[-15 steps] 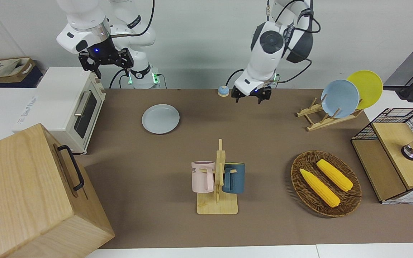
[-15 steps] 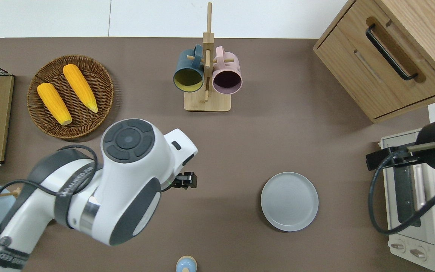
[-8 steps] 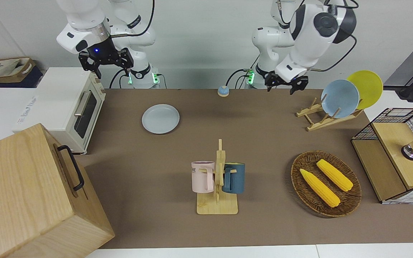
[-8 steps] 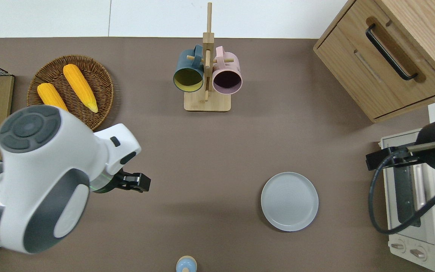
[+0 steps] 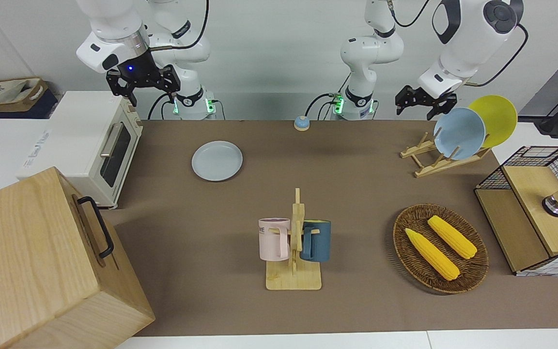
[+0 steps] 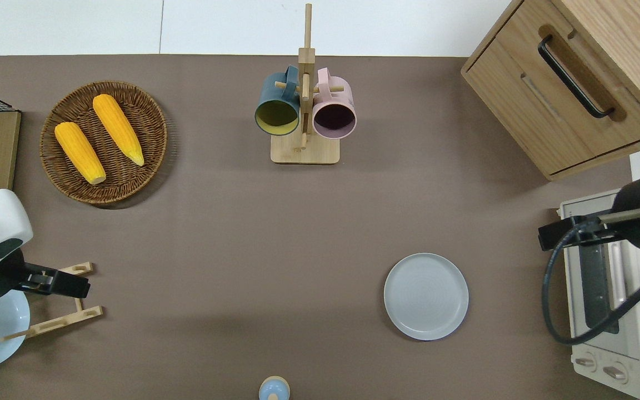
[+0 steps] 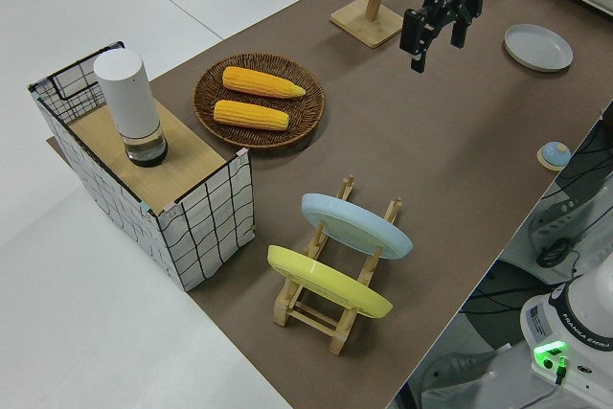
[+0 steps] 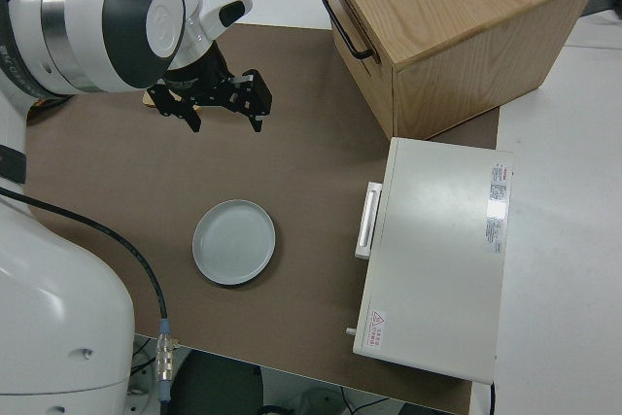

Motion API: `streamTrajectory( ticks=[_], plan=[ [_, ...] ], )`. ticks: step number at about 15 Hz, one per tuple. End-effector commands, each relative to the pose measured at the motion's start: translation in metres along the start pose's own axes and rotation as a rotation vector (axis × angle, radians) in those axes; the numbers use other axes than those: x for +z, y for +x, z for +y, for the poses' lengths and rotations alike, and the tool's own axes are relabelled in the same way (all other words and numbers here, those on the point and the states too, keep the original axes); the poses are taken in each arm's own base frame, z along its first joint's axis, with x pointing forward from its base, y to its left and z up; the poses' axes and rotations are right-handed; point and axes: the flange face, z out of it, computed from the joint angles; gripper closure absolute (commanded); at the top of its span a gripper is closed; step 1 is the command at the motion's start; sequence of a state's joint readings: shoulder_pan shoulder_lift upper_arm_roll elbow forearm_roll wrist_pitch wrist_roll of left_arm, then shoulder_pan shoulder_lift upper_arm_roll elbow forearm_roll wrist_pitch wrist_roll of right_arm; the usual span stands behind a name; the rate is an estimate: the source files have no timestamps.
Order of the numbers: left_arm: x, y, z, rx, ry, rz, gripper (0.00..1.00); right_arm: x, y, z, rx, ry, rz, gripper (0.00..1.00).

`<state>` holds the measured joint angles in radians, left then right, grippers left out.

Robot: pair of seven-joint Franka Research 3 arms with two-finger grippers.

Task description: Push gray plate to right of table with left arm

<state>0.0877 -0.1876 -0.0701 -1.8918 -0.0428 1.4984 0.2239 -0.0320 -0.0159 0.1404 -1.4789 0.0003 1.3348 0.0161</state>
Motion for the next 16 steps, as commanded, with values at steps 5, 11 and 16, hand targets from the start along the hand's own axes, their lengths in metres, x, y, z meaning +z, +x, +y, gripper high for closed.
streamTrajectory(
  ticks=[5, 11, 16],
  plan=[
    [-0.039, -0.014, -0.011, -0.013, 0.04, 0.089, 0.0, -0.004, -0.003, 0.001, 0.015, 0.004, -0.004, 0.017],
    [-0.088, -0.014, -0.01, -0.021, 0.064, 0.18, 0.0, -0.004, -0.003, 0.001, 0.013, 0.004, -0.004, 0.017],
    [-0.094, -0.017, -0.007, -0.023, 0.093, 0.162, 0.0, -0.004, -0.003, 0.001, 0.016, 0.004, -0.004, 0.017]
  ],
)
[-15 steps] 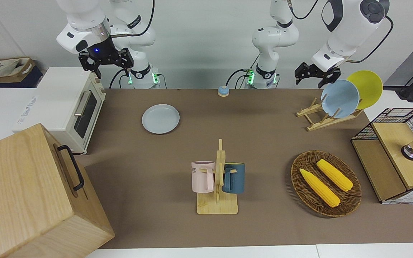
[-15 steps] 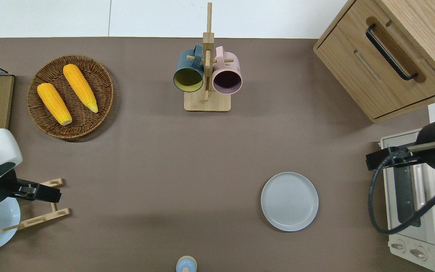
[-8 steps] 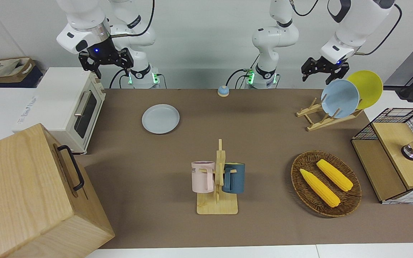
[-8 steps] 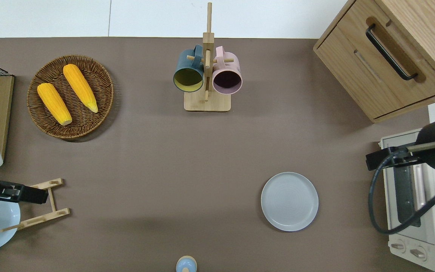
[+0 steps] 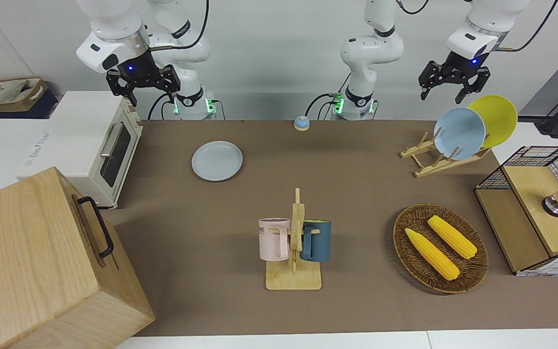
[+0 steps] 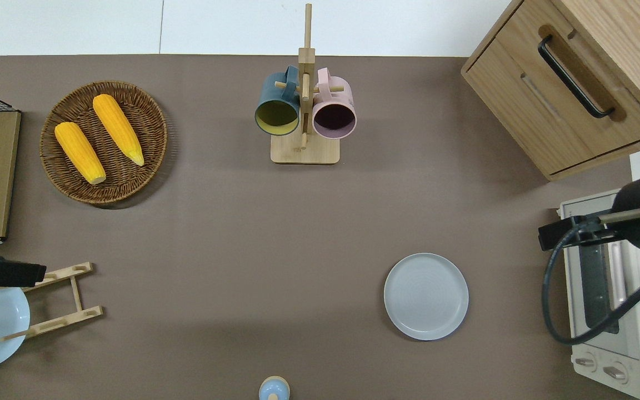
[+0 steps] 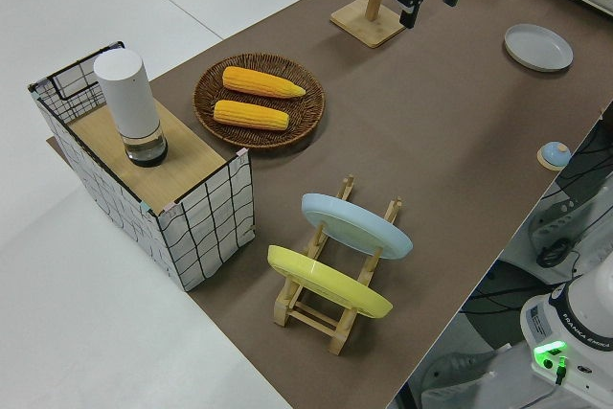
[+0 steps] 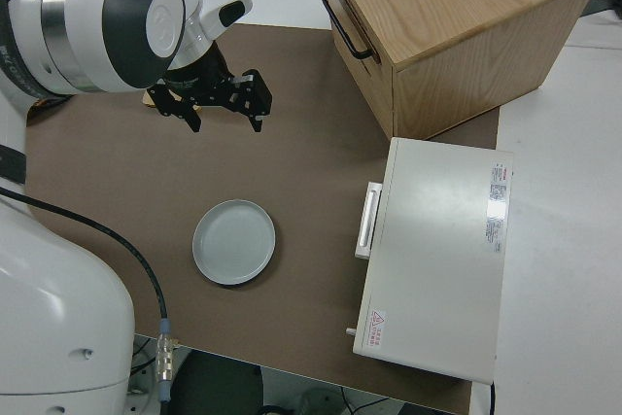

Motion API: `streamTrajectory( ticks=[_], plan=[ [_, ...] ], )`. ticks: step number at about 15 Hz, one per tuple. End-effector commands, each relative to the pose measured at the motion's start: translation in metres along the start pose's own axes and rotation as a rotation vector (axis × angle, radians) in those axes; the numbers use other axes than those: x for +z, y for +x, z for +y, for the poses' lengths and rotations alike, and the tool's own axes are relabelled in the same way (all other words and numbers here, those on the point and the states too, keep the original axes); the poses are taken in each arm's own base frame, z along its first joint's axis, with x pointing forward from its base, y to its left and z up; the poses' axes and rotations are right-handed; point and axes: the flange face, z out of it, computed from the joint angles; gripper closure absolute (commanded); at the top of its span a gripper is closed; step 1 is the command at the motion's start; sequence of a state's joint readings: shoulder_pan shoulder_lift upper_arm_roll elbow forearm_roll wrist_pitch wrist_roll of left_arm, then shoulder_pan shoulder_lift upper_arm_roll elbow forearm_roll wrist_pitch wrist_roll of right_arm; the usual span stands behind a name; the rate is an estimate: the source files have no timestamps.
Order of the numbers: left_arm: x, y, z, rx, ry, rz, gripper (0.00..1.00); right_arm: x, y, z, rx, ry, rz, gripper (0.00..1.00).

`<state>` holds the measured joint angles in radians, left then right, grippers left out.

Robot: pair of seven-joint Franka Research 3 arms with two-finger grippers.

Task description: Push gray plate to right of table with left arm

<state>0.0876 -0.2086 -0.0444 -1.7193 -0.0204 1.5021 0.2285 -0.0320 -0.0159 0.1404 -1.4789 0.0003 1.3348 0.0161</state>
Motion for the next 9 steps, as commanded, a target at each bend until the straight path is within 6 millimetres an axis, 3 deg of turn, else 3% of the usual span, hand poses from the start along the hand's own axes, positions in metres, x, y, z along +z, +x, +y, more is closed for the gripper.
streamTrajectory(
  ticks=[1, 4, 7, 9],
  plan=[
    [-0.005, 0.001, 0.001, -0.018, 0.032, -0.03, 0.0, -0.004, -0.003, 0.001, 0.013, 0.004, -0.004, 0.017],
    [-0.001, 0.005, 0.009, -0.033, 0.03, -0.029, 0.0, -0.004, -0.003, 0.001, 0.015, 0.004, -0.004, 0.017],
    [0.018, 0.015, 0.012, -0.023, 0.014, -0.058, 0.0, -0.004, -0.003, 0.001, 0.015, 0.004, -0.004, 0.017],
    [0.016, 0.019, 0.013, -0.026, -0.002, -0.021, 0.0, -0.004, -0.003, 0.001, 0.015, 0.004, -0.004, 0.017]
  ],
)
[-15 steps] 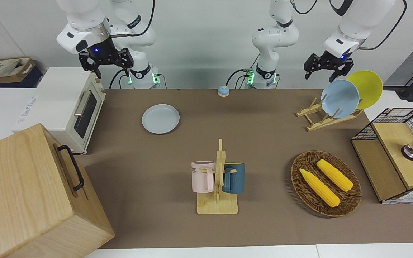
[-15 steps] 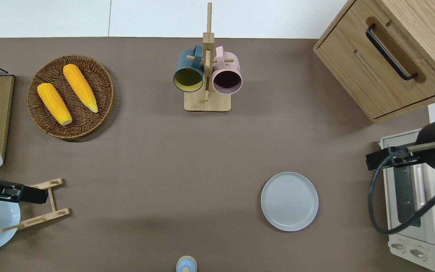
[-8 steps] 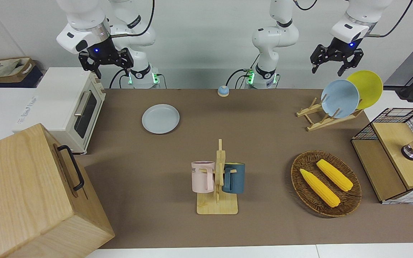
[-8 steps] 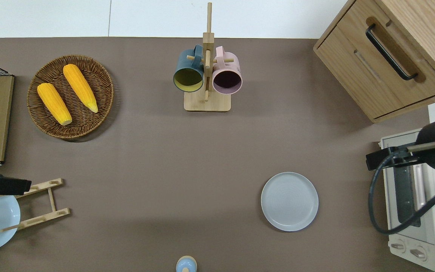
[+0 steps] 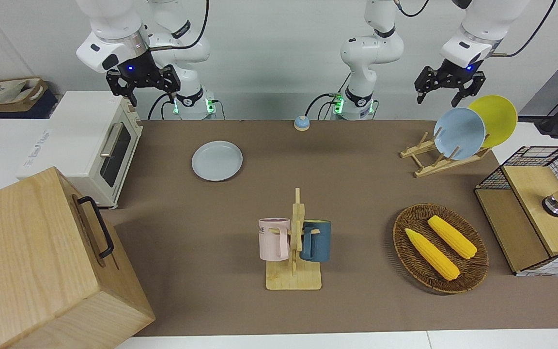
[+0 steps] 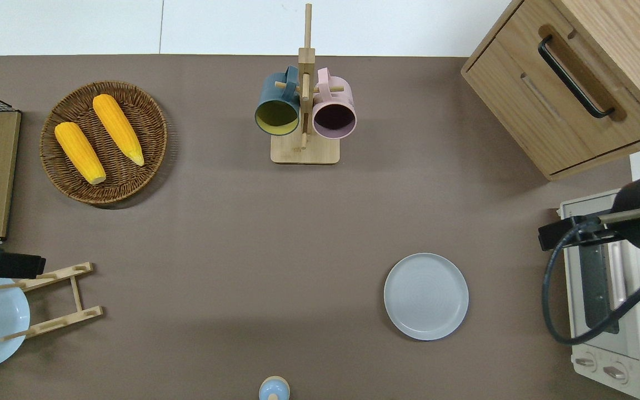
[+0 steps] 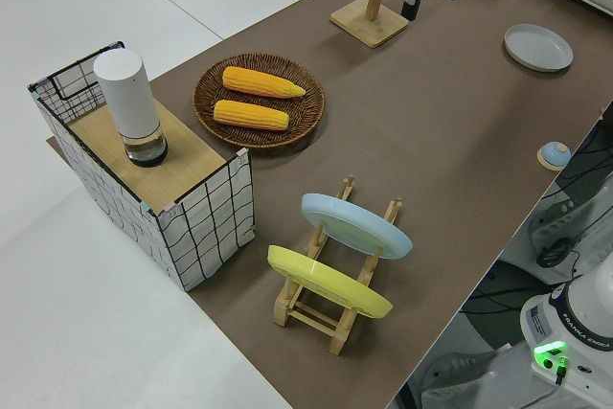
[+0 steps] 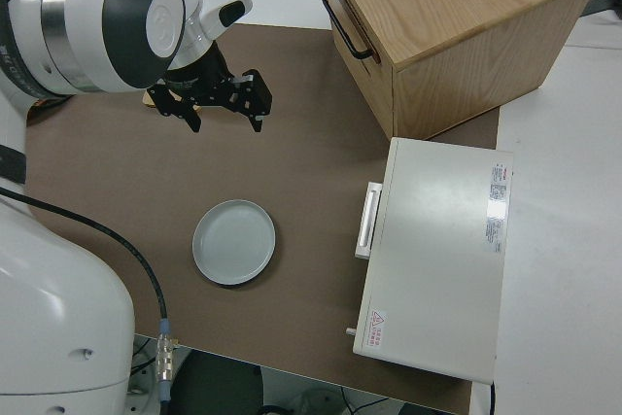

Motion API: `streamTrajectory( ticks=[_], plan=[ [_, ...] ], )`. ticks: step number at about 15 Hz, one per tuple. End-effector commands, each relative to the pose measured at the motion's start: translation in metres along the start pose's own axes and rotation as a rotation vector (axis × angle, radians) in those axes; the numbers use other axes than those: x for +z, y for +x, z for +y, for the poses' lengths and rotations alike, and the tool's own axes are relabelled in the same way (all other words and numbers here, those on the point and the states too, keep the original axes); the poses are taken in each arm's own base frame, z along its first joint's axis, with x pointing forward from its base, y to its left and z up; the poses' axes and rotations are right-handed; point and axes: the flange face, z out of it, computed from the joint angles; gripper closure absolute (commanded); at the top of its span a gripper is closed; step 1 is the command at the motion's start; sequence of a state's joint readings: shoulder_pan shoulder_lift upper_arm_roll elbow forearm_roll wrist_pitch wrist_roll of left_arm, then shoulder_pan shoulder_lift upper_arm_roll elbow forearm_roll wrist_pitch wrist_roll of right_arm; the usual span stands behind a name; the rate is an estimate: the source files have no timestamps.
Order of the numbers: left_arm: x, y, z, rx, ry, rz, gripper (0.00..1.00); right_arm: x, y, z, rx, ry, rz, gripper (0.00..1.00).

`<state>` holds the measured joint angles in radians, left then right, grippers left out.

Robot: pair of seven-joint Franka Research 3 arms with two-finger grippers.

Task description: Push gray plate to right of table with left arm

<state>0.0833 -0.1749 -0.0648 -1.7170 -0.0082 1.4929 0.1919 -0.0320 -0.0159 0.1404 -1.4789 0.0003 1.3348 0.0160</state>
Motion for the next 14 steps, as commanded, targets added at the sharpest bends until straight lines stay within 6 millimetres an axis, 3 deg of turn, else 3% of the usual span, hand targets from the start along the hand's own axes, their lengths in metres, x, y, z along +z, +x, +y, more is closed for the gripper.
streamTrajectory(
  ticks=[1, 4, 12, 14],
  plan=[
    [0.003, 0.011, 0.005, -0.017, -0.023, 0.024, 0.0, -0.004, -0.003, 0.001, 0.013, 0.004, -0.004, 0.017],
    [0.013, 0.014, 0.005, -0.046, -0.03, 0.005, 0.0, -0.004, -0.003, 0.001, 0.015, 0.004, -0.004, 0.017],
    [0.013, 0.013, 0.001, -0.066, -0.03, 0.005, 0.0, -0.004, -0.003, 0.001, 0.016, 0.004, -0.004, 0.017],
    [0.013, 0.014, 0.0, -0.175, -0.021, 0.007, 0.0, -0.004, -0.003, 0.001, 0.013, 0.004, -0.004, 0.017]
  ],
)
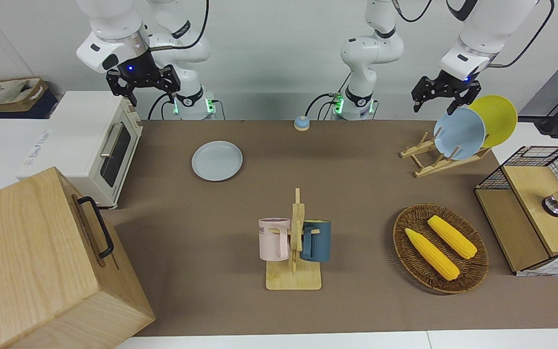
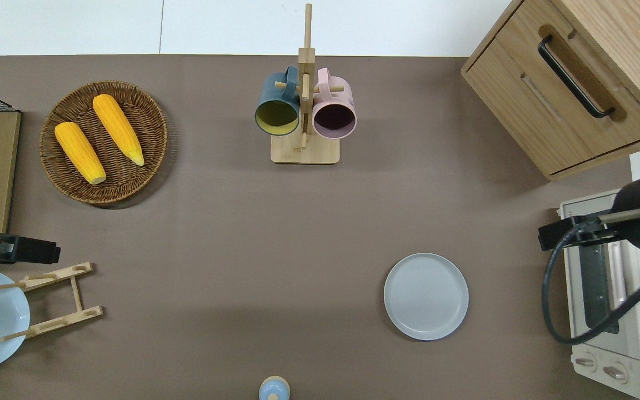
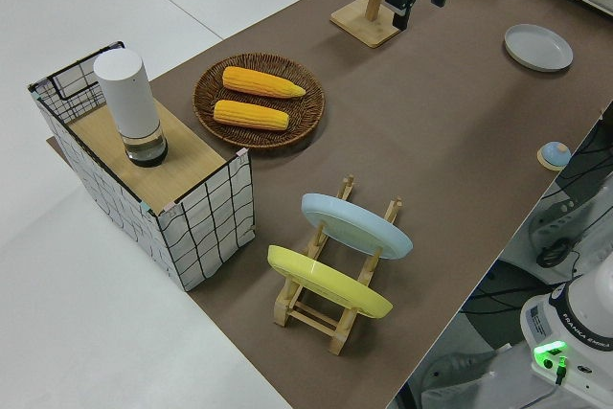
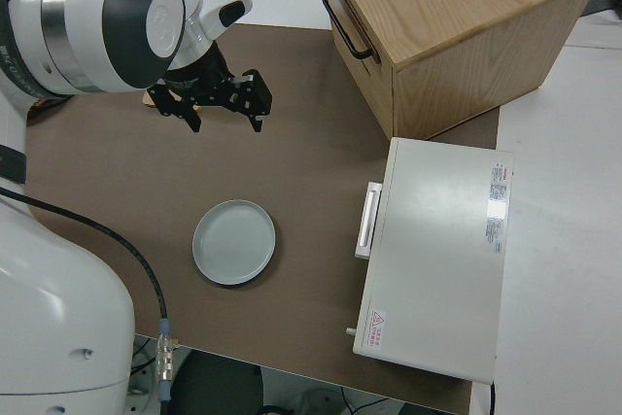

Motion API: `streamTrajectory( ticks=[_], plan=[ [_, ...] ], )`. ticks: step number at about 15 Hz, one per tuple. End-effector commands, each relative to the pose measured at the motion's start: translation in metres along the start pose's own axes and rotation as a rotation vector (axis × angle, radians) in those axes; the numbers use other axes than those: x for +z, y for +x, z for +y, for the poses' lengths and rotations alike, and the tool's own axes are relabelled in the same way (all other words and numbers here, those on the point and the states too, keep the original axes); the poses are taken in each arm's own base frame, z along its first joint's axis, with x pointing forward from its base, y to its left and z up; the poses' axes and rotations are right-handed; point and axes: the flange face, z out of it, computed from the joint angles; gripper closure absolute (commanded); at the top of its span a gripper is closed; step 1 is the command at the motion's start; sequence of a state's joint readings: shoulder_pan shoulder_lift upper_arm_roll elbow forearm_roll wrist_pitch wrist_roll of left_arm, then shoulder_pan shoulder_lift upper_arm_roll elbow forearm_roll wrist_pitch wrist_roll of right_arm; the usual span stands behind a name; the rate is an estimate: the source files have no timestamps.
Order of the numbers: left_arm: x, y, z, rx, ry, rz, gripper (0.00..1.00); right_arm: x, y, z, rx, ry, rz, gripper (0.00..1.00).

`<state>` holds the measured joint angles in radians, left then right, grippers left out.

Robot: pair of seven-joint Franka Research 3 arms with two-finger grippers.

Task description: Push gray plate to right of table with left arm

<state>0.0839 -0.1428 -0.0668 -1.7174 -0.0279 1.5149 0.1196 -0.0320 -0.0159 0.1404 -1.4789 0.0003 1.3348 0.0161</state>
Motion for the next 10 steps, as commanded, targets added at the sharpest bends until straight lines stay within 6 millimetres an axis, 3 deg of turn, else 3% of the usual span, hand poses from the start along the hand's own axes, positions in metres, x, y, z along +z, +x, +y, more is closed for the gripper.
streamTrajectory(
  ticks=[1, 10],
  plan=[
    [-0.0002, 0.0013, 0.0019, -0.116, 0.002, 0.012, 0.0, -0.0039, -0.0032, 0.0006, 0.013, 0.004, -0.004, 0.017],
    [-0.0035, 0.0002, -0.0058, -0.069, 0.008, 0.021, 0.0, -0.0039, -0.0032, 0.0014, 0.016, 0.004, -0.004, 0.017]
  ],
)
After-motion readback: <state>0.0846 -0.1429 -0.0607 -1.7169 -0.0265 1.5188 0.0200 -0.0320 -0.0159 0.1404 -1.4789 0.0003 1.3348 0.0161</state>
